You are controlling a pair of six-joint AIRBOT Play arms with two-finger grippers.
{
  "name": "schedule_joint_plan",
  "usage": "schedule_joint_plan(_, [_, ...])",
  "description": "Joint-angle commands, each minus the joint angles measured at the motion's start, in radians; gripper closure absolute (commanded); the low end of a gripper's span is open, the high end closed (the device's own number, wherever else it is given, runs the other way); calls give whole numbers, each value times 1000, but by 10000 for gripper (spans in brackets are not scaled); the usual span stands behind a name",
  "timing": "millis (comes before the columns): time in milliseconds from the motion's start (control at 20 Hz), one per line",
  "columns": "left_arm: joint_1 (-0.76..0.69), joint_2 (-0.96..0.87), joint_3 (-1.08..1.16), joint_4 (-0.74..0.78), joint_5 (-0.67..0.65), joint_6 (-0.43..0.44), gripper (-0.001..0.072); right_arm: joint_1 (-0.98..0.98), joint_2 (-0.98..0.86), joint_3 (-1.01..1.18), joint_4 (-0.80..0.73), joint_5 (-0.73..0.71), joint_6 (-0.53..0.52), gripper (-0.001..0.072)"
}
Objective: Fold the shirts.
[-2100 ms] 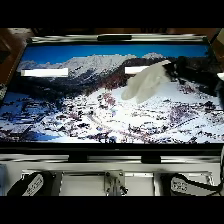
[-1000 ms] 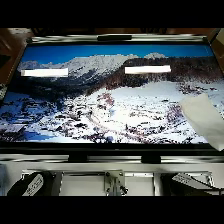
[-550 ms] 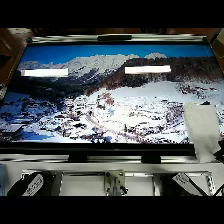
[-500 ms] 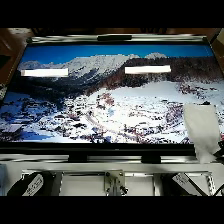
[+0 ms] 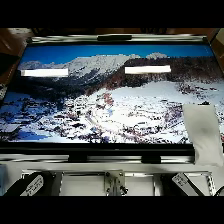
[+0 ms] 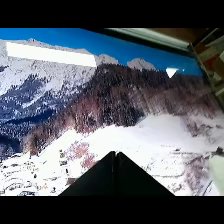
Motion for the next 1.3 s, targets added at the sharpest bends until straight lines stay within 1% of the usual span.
schedule_joint_plan(0, [-229,-143,38,333,31,-6,675,262,1,226,150,-118,-140,214])
schedule_joint_plan(50, [-331,-207,68,566,3,-128,675,381,1,230,114,-105,-130,215])
schedule_joint_plan(100, [-418,-266,103,779,-64,-237,673,515,-10,230,39,-47,-97,214])
schedule_joint_plan(150, [-499,-325,140,967,-164,-297,671,630,-34,230,-55,39,-43,207])
schedule_joint_plan(200, [-561,-373,169,1085,-259,-305,657,735,-76,230,-139,135,24,205])
schedule_joint_plan(250, [-603,-403,182,1142,-323,-304,534,811,-123,230,-165,216,76,205])
schedule_joint_plan(300, [-630,-421,184,1160,-364,-304,279,862,-168,230,-147,267,114,205])
schedule_joint_plan(350, [-644,-431,184,1155,-387,-304,78,901,-209,230,-113,295,143,205])
schedule_joint_plan(450, [-649,-437,184,1151,-394,-304,77,962,-277,230,-60,302,208,205])
schedule_joint_plan(600, [-643,-437,184,1151,-393,-304,83,1033,-327,230,-38,292,210,205])
schedule_joint_plan(750, [-642,-438,184,1151,-393,-304,83,1076,-329,230,-35,290,211,205])
schedule_joint_plan(1250, [-642,-444,184,1151,-393,-304,83,1077,-329,230,-18,290,210,205])
